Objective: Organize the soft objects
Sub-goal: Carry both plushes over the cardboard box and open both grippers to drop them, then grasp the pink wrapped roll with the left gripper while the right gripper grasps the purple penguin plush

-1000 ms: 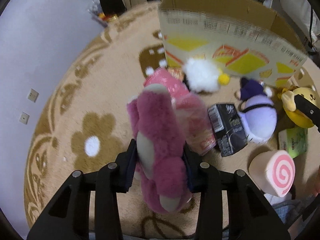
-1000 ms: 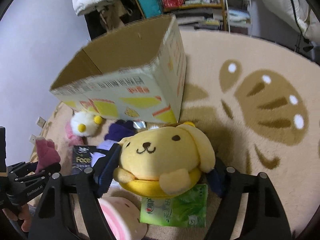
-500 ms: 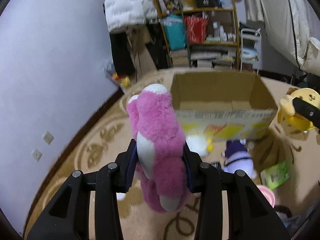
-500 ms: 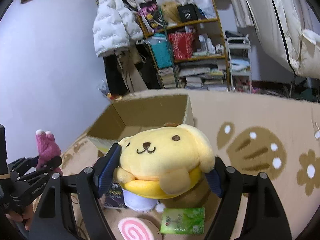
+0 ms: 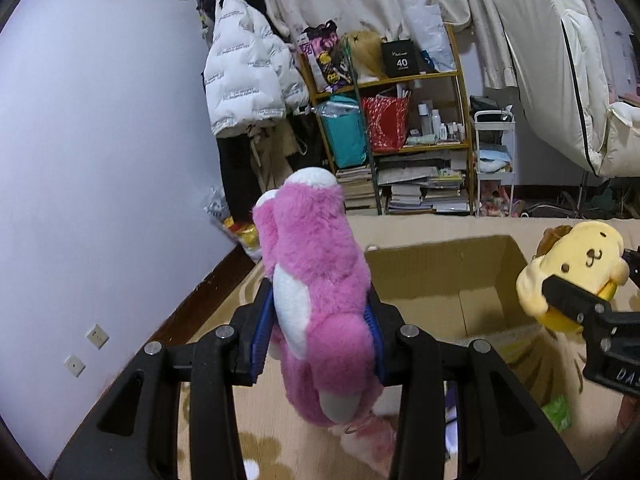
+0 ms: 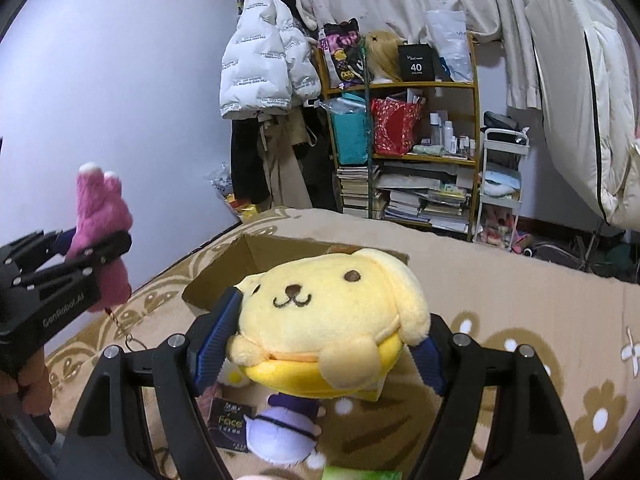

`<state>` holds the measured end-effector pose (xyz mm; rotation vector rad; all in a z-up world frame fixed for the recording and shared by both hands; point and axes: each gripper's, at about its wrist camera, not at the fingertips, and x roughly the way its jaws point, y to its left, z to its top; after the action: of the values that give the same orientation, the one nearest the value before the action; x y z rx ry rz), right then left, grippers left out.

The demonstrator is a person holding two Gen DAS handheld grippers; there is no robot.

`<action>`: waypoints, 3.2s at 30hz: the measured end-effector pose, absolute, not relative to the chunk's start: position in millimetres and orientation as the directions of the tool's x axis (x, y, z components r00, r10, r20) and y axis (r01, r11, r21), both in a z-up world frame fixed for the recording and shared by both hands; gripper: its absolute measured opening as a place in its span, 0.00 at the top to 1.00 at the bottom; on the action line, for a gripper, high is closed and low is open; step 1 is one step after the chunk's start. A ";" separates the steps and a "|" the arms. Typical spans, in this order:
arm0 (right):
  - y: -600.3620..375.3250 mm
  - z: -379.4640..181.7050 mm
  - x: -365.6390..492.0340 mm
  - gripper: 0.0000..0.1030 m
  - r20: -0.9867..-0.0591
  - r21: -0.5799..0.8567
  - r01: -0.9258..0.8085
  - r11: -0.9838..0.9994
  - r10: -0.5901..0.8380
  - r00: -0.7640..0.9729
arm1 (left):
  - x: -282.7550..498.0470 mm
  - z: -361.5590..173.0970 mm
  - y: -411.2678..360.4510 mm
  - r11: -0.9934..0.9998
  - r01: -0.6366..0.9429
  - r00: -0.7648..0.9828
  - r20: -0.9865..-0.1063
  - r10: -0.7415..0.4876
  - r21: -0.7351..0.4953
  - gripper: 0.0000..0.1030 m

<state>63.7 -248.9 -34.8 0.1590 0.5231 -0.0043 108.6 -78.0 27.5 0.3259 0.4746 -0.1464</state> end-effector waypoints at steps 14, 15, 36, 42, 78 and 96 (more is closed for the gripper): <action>-263.7 -43.3 112.6 0.20 -0.510 0.090 0.015 0.996 0.033 0.860 | 159.1 12.8 -105.5 0.929 0.263 0.875 -0.471 -0.115 0.261 0.62; -264.0 -46.3 115.9 0.19 -0.511 0.086 0.006 0.996 0.039 0.859 | 159.6 10.1 -106.9 0.928 0.265 0.872 -0.475 -0.116 0.262 0.62; -274.0 -91.8 136.1 0.16 -0.546 0.157 0.006 0.988 0.081 0.833 | 197.9 -51.1 -116.0 0.935 0.341 0.739 -0.641 -0.206 0.093 0.62; -277.8 -91.5 134.6 0.15 -0.551 0.169 0.010 0.986 0.086 0.830 | 198.0 -61.4 -120.2 0.927 0.369 0.695 -0.681 -0.232 0.061 0.62; -243.9 -63.6 57.4 0.00 -0.584 0.179 -0.026 0.983 0.128 0.802 | 126.2 -36.3 -55.7 0.971 0.195 0.669 -0.742 -0.027 0.141 0.03; -213.2 -83.7 29.2 0.00 -0.643 0.161 -0.042 0.986 0.137 0.753 | 99.3 -58.1 -38.5 0.974 0.184 0.578 -0.816 -0.001 0.129 0.03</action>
<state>29.2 -213.2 -83.7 0.1399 0.7118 0.0984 99.3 -38.5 -58.1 0.2088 0.9506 -0.1093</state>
